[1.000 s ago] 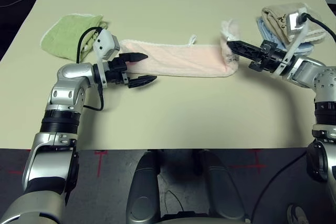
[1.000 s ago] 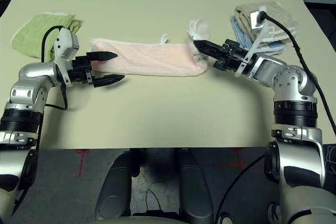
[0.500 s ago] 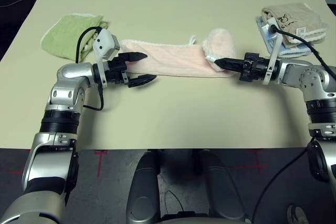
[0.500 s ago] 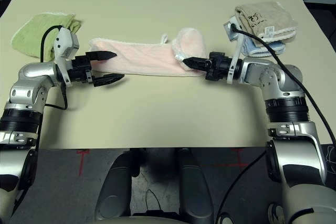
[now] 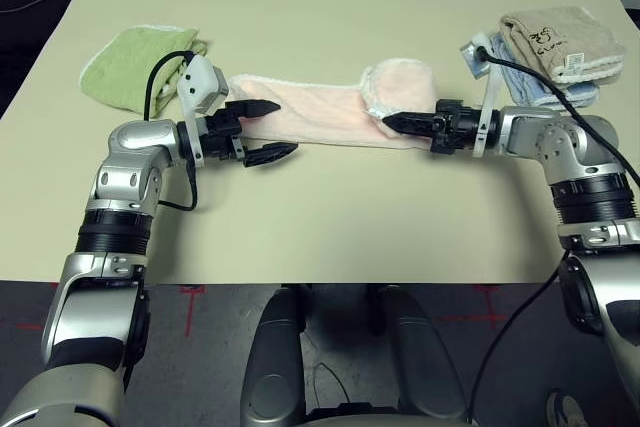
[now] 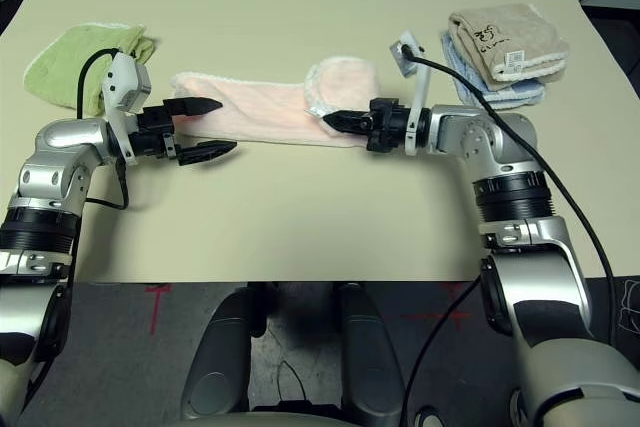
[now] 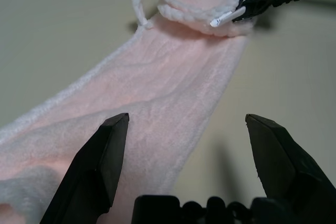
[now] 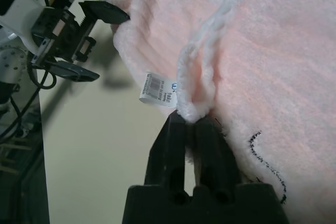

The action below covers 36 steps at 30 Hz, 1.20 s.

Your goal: Fold the towel and set it aside.

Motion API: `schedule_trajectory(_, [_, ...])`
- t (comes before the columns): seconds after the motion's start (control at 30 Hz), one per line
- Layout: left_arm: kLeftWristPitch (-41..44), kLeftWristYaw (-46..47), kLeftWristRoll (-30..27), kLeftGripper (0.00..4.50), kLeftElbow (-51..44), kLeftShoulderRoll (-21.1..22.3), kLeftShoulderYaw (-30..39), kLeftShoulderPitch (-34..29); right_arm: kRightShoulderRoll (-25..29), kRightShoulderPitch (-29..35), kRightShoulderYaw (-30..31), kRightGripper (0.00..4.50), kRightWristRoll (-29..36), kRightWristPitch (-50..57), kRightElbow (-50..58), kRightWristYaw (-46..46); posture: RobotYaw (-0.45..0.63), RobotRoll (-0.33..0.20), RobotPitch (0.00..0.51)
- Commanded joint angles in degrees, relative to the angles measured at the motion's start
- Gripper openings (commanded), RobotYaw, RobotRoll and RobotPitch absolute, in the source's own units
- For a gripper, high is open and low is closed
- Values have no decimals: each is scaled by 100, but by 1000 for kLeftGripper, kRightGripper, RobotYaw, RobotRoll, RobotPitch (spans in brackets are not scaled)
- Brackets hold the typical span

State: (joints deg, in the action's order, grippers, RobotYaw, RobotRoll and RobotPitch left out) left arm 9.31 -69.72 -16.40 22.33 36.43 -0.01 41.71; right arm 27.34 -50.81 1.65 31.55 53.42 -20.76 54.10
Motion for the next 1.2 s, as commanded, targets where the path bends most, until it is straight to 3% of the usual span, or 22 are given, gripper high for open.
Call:
schedule_trajectory(0.03, [71,-9,14,4500,-198,66,-28,-165,75,48,-11,1834,-67,-167,4,187,28,0,291])
schedule_trajectory(0.27, [184,12,-27,4500,-340,67,-6,-231,724,340,-161,4442,-237,-1816,-43,1521,16,0,298])
schedule_trajectory(0.37, [233,-20,-44,4500,-375,96,-9,-278,961,474,-228,4480,-378,-2662,-365,2035,11,0,304])
schedule_trajectory(0.53, [318,-54,-47,4500,-391,148,-21,-295,834,523,-452,4480,-707,-4837,-1434,2657,21,0,306])
schedule_trajectory(0.7, [444,-8,-82,4500,-538,158,13,-342,759,414,-517,4480,-1014,-6269,-2549,3083,39,0,302])
schedule_trajectory(0.9, [686,154,-199,4500,-943,180,150,-679,590,302,-639,4480,-1026,-7021,-3068,3418,71,0,305])
schedule_trajectory(1.2, [828,1095,-238,4500,-1527,16,540,-1155,366,228,-728,4480,-1062,-7143,-3274,3551,106,0,308])
